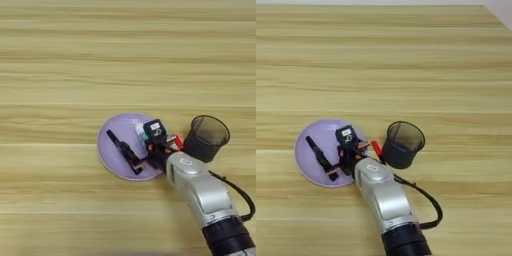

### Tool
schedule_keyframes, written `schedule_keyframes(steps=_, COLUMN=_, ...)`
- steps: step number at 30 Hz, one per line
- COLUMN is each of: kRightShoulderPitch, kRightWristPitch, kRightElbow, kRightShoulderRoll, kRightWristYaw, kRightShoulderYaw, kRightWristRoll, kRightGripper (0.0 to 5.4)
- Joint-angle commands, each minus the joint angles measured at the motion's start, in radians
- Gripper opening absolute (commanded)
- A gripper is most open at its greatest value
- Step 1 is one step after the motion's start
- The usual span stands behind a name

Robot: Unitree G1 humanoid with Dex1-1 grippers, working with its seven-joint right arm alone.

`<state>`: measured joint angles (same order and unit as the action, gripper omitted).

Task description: Move the objects on the table

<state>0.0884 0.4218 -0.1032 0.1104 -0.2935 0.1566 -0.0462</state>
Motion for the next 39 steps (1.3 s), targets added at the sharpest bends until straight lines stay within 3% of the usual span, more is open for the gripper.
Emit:
schedule_keyframes(steps=1, kRightShoulderPitch=0.065, kRightWristPitch=-0.057, kRightElbow=0.021, kRightShoulderRoll=0.004, kRightWristYaw=0.012, kRightShoulderYaw=-0.021, kRightWristRoll=0.006, kRightGripper=5.38)
schedule_keyframes(steps=14, kRightShoulderPitch=0.080, kRightWristPitch=-0.086, kRightElbow=-0.031, kRightShoulderRoll=0.010, kRightWristYaw=0.014, kRightShoulderYaw=-0.038, kRightWristRoll=0.026, kRightGripper=5.38)
schedule_keyframes(steps=39, kRightShoulderPitch=0.101, kRightWristPitch=-0.037, kRightElbow=-0.109, kRightShoulderRoll=-0.014, kRightWristYaw=0.066, kRightShoulderYaw=-0.031, kRightWristRoll=0.082, kRightGripper=5.38)
